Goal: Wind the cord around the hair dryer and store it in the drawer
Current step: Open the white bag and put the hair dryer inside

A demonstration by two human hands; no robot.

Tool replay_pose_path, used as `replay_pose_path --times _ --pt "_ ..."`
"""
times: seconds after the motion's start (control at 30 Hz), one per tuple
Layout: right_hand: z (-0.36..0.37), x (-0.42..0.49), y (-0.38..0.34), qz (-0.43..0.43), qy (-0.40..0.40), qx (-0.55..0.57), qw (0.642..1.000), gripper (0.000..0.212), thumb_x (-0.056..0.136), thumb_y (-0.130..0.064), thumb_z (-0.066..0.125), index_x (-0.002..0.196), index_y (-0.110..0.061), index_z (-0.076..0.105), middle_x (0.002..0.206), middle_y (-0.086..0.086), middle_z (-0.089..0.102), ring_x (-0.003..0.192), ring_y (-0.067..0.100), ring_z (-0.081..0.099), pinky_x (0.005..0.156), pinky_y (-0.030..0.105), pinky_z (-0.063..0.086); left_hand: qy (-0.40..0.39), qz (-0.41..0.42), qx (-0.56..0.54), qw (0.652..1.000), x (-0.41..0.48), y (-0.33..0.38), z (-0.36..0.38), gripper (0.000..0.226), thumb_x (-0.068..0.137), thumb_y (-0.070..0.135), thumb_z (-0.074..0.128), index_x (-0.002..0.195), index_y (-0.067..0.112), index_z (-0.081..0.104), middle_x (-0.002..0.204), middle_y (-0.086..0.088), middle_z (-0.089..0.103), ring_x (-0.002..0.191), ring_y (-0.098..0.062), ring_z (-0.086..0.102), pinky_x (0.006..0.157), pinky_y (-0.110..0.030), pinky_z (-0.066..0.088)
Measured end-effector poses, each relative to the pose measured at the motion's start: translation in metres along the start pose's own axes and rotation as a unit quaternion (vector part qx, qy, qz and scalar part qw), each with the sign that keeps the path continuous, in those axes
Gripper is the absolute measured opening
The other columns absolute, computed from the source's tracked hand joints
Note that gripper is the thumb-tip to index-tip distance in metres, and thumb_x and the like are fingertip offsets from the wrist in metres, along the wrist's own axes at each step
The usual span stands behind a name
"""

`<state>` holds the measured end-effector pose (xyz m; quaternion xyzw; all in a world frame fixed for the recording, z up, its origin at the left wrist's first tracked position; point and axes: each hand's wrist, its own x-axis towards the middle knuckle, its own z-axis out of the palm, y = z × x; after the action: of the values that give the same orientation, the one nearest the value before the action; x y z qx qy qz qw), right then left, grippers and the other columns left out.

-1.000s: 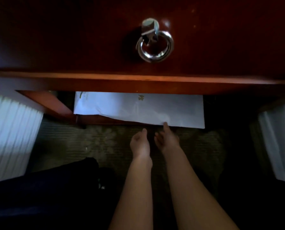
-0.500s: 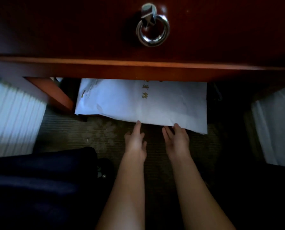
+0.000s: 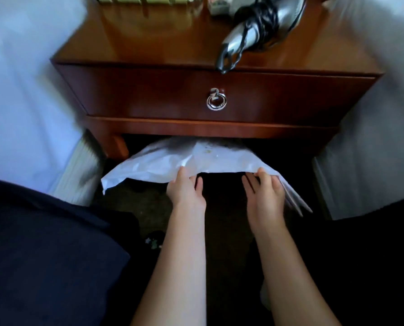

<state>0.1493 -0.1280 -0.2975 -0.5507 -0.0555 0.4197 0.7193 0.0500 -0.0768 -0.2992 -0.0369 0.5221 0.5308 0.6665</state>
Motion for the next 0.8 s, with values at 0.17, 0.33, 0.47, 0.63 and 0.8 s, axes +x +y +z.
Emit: replay_pose_path --times 0.17,0.33,0.47,0.63,0.8 --pt "-0.005 -0.045 -0.037 -0.025 -0.043 -0.015 0.999 0.024 0.097 -0.013 0.043 0.114 -0.002 0.055 0.125 0.014 0.059 0.113 0.021 0.059 0.106 0.035 0.042 0.003 0.070 0.023 0.997 -0.061 0.022 0.002 0.027 0.096 0.017 0.051 0.123 0.014 0.054 0.102 -0.002 0.058 0.083 -0.012 0.056 0.097 -0.040 0.043" --pt "-0.013 -0.083 -0.063 -0.050 -0.101 -0.011 0.994 0.019 0.098 -0.013 0.042 0.104 -0.003 0.056 0.110 0.011 0.064 0.101 0.013 0.064 0.104 0.033 0.042 -0.065 0.138 0.032 0.988 -0.118 0.040 -0.008 0.006 0.098 0.018 0.050 0.097 0.019 0.056 0.087 0.007 0.058 0.075 -0.005 0.056 0.089 -0.036 0.045" --pt "-0.008 -0.097 -0.083 -0.078 -0.126 0.017 0.989 0.017 0.096 -0.012 0.045 0.085 -0.007 0.056 0.103 0.018 0.063 0.107 0.026 0.063 0.103 0.036 0.044 -0.114 0.166 0.048 0.978 -0.146 0.059 -0.007 0.008 0.097 0.022 0.050 0.095 0.021 0.058 0.111 -0.003 0.064 0.101 -0.016 0.061 0.098 -0.040 0.044" --pt "0.001 -0.111 -0.106 -0.174 -0.136 -0.045 0.974 0.024 0.084 -0.028 0.055 0.070 -0.009 0.059 0.083 0.011 0.056 0.083 0.021 0.056 0.084 0.034 0.048 -0.138 0.197 0.051 0.969 -0.168 0.081 0.003 0.010 0.097 0.025 0.051 0.089 0.024 0.058 0.111 -0.002 0.062 0.107 -0.018 0.058 0.099 -0.042 0.045" --pt "0.006 -0.139 -0.138 -0.274 -0.127 -0.144 0.942 0.034 0.092 -0.027 0.053 0.061 -0.030 0.064 0.063 -0.010 0.064 0.074 0.010 0.061 0.070 0.030 0.047 -0.197 0.220 0.047 0.954 -0.187 0.109 0.013 0.010 0.095 0.029 0.054 0.085 0.029 0.056 0.096 0.002 0.064 0.091 -0.013 0.061 0.089 -0.044 0.046"
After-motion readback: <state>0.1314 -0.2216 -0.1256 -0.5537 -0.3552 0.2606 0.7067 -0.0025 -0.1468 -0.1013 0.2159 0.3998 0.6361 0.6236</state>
